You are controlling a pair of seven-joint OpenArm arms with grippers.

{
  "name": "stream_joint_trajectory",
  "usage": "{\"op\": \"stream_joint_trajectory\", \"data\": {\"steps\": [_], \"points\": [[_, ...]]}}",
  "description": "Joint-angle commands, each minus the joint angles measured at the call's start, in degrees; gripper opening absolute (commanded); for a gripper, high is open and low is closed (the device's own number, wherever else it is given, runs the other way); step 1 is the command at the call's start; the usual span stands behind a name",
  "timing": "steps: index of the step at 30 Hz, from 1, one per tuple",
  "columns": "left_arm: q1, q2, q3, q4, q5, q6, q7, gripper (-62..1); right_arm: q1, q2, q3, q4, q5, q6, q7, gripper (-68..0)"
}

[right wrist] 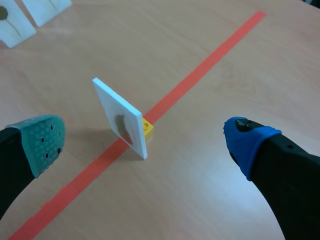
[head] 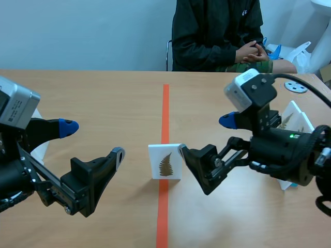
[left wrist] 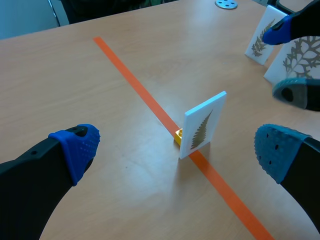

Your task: Sort the leaf by its shape. The table is split by an orange tape line. A compound leaf with several leaflets goes to the left side, a simple leaf with one blade goes to the right side. Return to the home posture when a red brick is placed on the table.

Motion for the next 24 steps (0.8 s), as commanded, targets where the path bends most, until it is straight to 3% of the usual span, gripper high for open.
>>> {"op": "stream_joint_trajectory", "data": {"steps": [1,20,24], "points": [[0.28,0.09,-0.17,0.74,-0.59,-0.15,-0.76,1.4,2.01,-0.66,-1.05,-0.90,-0.31,0.00,1.33,0.4],[0.28,0.09,-0.17,0.74,-0.59,-0.15,-0.76,1.4,14.53,-9.90,-14.86,-25.07,-11.15,-0.02,10.54,0.4],[0.28,0.09,-0.17,0.74,-0.59,-0.15,-0.76,1.4,14.91,-10.62,-16.04,-27.26,-12.15,-1.92,11.76,0.4]]}}
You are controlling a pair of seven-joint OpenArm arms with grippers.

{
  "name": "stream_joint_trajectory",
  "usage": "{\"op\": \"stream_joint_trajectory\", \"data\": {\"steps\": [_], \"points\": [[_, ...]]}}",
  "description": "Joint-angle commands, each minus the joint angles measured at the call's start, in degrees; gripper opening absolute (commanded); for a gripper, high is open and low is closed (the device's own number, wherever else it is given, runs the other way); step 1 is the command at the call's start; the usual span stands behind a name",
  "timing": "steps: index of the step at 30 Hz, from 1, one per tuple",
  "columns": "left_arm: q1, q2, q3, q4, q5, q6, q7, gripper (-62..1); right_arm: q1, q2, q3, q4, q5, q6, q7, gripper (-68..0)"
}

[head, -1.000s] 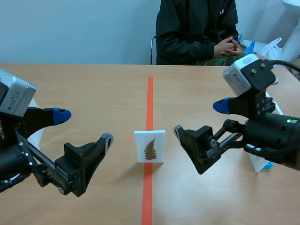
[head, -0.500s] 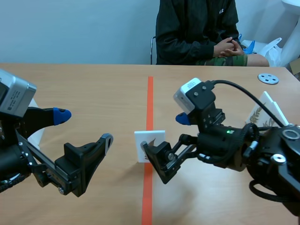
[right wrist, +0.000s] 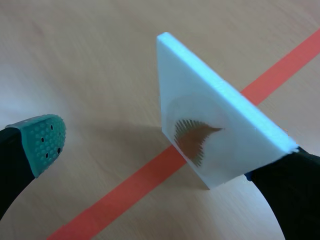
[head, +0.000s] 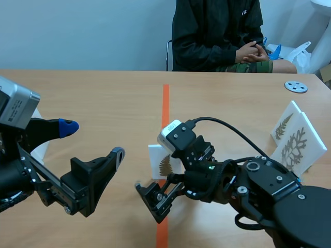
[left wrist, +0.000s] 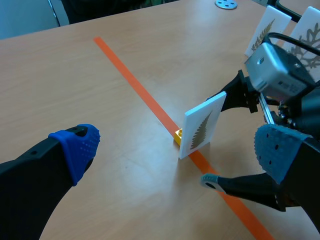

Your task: Sort the leaf by its shape. The table is split by an orange tape line. A compound leaf with several leaflets goes to the left side, a simple leaf with one blade goes to the right side. Return to the home posture when a red brick is placed on the table.

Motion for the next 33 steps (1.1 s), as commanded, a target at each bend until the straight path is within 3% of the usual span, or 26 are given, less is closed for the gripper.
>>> {"op": "stream_joint_trajectory", "data": {"steps": [1,11,21,29,33], "points": [[0.28,0.09,-0.17,0.74,-0.59,-0.15,-0.76,1.4,0.94,0.24,0.02,1.27,0.24,-0.61,1.57,0.4],[0.28,0.09,-0.17,0.74,-0.59,-0.15,-0.79,1.4,0.94,0.24,-0.31,0.46,-0.48,-2.36,1.55,-25.6],[0.28,0.09,-0.17,0.74,-0.59,-0.15,-0.79,1.4,0.94,0.24,-0.31,-1.92,-0.48,-3.50,1.16,-32.6],[0.28,0.09,-0.17,0.74,-0.59,-0.15,-0.79,1.4,0.94,0.24,-0.31,-2.08,-0.48,-3.65,1.86,-43.9],[0.28,0.09,-0.17,0.74,-0.59,-0.15,-0.79,1.4,0.94,0.28,-0.31,-2.08,-0.48,-3.65,1.81,-52.7]]}}
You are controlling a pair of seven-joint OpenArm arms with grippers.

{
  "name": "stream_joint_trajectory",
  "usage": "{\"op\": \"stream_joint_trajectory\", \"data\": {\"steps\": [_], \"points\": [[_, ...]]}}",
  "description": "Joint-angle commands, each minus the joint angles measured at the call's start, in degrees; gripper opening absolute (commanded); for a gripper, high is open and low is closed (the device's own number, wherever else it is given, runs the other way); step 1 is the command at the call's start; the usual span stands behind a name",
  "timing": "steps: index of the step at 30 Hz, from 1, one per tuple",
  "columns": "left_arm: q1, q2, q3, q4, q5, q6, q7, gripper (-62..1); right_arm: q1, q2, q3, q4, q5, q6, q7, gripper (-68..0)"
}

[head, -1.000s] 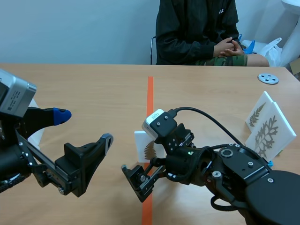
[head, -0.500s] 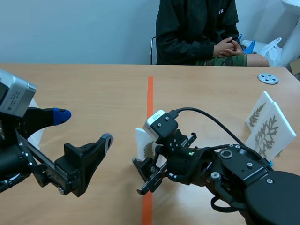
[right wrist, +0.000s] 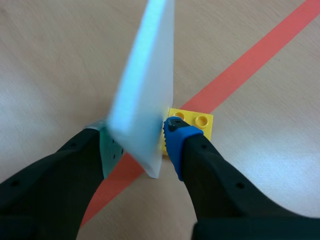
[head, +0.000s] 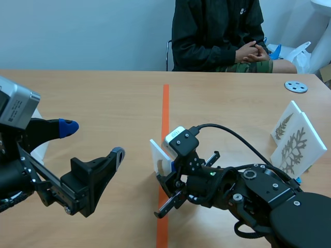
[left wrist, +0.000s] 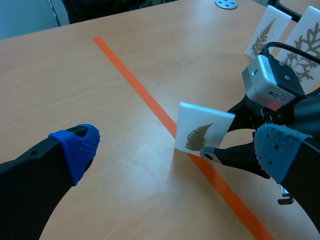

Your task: Sort the leaf by its shape. The table is split by an orange tape line. A compound leaf with several leaflets goes to the left side, a simple leaf with one blade goes to the right side. Return to the home posture when a red brick is placed on the table.

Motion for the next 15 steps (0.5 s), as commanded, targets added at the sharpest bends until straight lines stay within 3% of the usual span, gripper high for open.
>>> {"op": "stream_joint_trajectory", "data": {"steps": [1,7,15], "points": [[0.28,0.09,-0.17,0.74,-0.59,-0.15,-0.79,1.4,0.96,0.48,0.00,0.74,0.57,0.02,1.07,-54.9],[0.28,0.09,-0.17,0.74,-0.59,-0.15,-0.79,1.4,0.98,0.63,0.33,0.81,0.57,0.04,1.53,-66.2],[0.28,0.09,-0.17,0.74,-0.59,-0.15,-0.79,1.4,0.94,1.25,3.48,4.20,0.61,0.07,1.92,-66.2]]}}
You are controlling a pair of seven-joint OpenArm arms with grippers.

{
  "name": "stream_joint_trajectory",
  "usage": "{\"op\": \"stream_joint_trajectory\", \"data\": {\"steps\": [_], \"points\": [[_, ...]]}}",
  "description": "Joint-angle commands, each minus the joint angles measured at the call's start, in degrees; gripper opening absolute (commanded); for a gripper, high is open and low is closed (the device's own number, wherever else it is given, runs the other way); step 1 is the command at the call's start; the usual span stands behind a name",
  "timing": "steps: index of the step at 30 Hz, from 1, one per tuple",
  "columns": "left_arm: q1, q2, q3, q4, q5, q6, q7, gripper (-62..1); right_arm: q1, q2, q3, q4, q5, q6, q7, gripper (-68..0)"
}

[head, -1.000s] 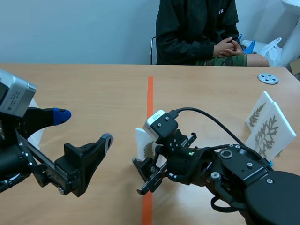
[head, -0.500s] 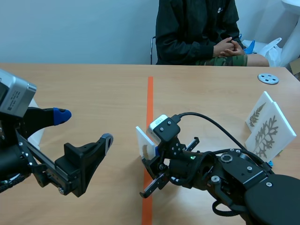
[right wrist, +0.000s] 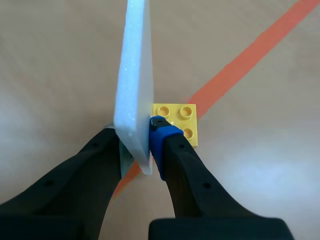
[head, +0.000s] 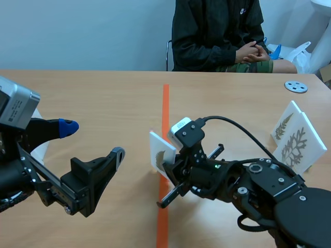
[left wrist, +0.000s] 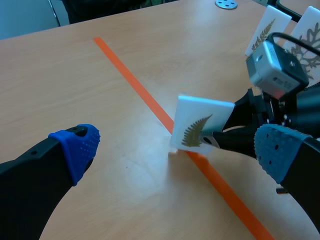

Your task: Sort the leaf by its shape. The table is split by an orange tape line. A compound leaf with several leaflets goes to the left side, a simple leaf with one blade goes to the right side. Return to the home posture when a red brick is placed on the table.

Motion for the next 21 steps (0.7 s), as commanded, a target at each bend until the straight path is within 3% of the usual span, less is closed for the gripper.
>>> {"op": "stream_joint_trajectory", "data": {"steps": [1,7,17,21], "points": [[0.28,0.09,-0.17,0.74,-0.59,-0.15,-0.79,1.4,0.85,1.29,1.36,3.04,0.61,0.07,0.02,-66.2],[0.28,0.09,-0.17,0.74,-0.59,-0.15,-0.81,1.4,0.33,1.66,6.58,6.32,1.73,0.07,-3.89,-66.2],[0.28,0.09,-0.17,0.74,-0.59,-0.15,-1.05,1.4,-3.45,1.62,16.96,6.88,10.19,0.04,-4.81,-66.2],[0.26,0.09,-0.17,0.74,-0.59,-0.15,-1.20,1.4,-6.08,1.62,20.00,6.91,11.61,0.04,-4.85,-66.2]]}}
